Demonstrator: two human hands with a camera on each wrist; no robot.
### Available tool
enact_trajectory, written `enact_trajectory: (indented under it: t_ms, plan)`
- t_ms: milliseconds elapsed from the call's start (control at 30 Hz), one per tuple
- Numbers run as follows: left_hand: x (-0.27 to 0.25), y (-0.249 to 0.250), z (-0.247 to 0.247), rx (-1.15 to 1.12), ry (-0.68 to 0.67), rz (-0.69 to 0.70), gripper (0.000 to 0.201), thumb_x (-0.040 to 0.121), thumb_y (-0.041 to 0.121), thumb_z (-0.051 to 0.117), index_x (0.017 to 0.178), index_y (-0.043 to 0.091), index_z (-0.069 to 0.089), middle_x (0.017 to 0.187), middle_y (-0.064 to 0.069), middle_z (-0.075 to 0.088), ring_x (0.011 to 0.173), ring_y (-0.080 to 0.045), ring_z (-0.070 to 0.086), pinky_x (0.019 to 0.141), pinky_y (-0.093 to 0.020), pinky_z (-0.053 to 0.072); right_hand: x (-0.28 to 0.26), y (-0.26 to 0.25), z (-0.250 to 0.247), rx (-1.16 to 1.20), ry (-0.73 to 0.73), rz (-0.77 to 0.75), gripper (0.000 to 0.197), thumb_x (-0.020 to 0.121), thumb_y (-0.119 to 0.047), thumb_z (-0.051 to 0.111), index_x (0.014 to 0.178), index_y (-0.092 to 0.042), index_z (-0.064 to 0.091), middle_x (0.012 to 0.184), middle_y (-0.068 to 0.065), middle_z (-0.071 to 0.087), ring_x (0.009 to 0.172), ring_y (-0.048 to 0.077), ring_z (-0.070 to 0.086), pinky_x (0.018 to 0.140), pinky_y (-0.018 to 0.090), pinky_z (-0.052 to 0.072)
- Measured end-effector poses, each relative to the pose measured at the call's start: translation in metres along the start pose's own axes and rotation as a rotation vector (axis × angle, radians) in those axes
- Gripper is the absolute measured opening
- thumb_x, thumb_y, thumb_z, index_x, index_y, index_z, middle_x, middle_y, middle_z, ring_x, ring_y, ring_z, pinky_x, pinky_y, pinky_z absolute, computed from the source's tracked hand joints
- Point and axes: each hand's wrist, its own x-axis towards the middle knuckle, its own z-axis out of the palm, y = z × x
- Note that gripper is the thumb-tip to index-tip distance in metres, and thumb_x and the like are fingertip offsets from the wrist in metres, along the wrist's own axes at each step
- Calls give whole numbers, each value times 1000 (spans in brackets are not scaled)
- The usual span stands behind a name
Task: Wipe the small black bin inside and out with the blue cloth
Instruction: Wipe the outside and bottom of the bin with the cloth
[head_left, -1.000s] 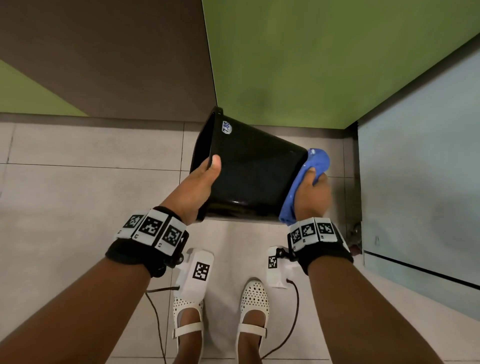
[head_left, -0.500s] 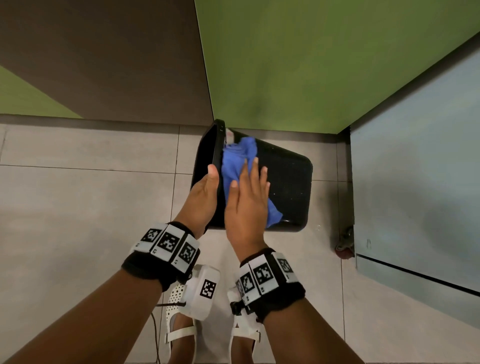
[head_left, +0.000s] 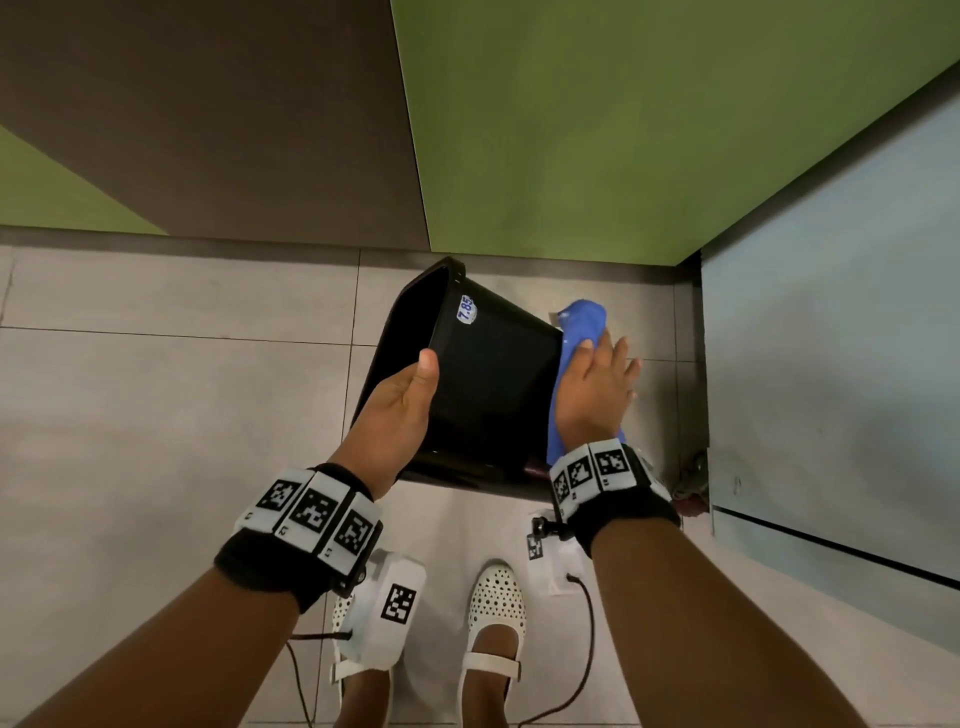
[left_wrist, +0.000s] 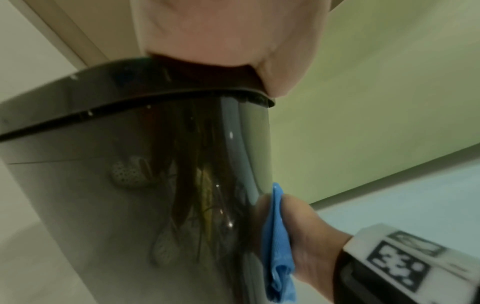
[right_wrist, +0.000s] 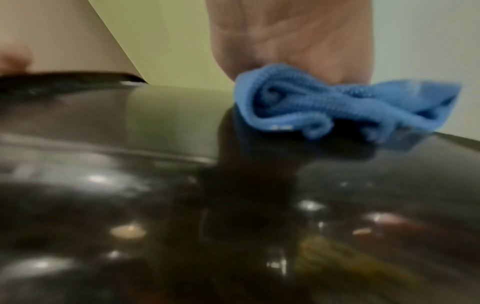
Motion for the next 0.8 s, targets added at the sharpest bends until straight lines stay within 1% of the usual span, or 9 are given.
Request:
enact_trajectory:
  t_ms: [133,167,267,333,400,467,567,700,800]
  plan:
    - [-1,2,5,-96,40,-35,57,96,49,21,128,15,55,121,2,65,114,-7,59,99,-20,46,-34,-29,13,-35,-43,-204,52,102,-33,18,150,-18,10,160,3,4,147,26,-1,118,43,0]
    - [0,2,7,-98,55,-26,57,97,49,21,126,16,57,117,4,66,110,-2,61,96,-17,47,-47,-39,16,-33,-77,-269,51,102,-33,18,150,-20,7,160,1,0,147,24,-4,118,42,-2]
    - [0,6,10,-86,72,13,50,99,44,19,119,24,59,101,16,66,85,18,62,70,1,46,-81,-60,22,-69,-137,-423,51,102,-32,18,150,-23,3,160,-3,-8,146,18,-12,116,36,-10]
    - [-1,9,10,-66,75,34,48,99,42,17,116,26,59,98,16,65,79,20,61,66,2,44,-83,-65,19,-101,-128,-479,51,102,-32,18,150,-23,4,160,-4,-7,147,17,-11,116,34,-10]
    - [1,10,11,-48,83,65,46,99,41,20,111,26,61,99,14,66,81,20,61,68,3,43,-73,-64,14,-95,-98,-507,50,102,-32,20,150,-23,10,160,-4,0,147,17,-7,117,37,-6]
    - [4,11,13,-60,82,87,43,99,39,24,106,24,63,101,11,67,87,15,62,73,1,45,-59,-58,8,-57,-79,-497,50,101,-31,22,150,-21,15,160,-2,7,148,18,-3,118,43,-2]
    - [5,10,14,-43,63,82,46,99,38,27,111,12,63,104,0,69,95,-1,64,77,-4,49,-36,-45,1,-68,-40,-427,50,101,-31,21,149,-18,19,159,2,15,148,20,1,119,46,1]
    - [0,7,6,25,27,96,49,97,42,25,117,14,60,110,1,68,102,-5,63,80,-6,50,-7,-23,-5,-18,16,-262,49,101,-33,21,141,-8,35,150,11,36,145,26,18,117,50,16]
    - [-2,10,-3,35,12,141,48,97,43,25,115,19,62,109,5,69,103,0,63,84,-6,48,7,-4,-8,101,60,-121,48,101,-34,23,126,-1,47,132,19,50,130,34,41,107,50,33]
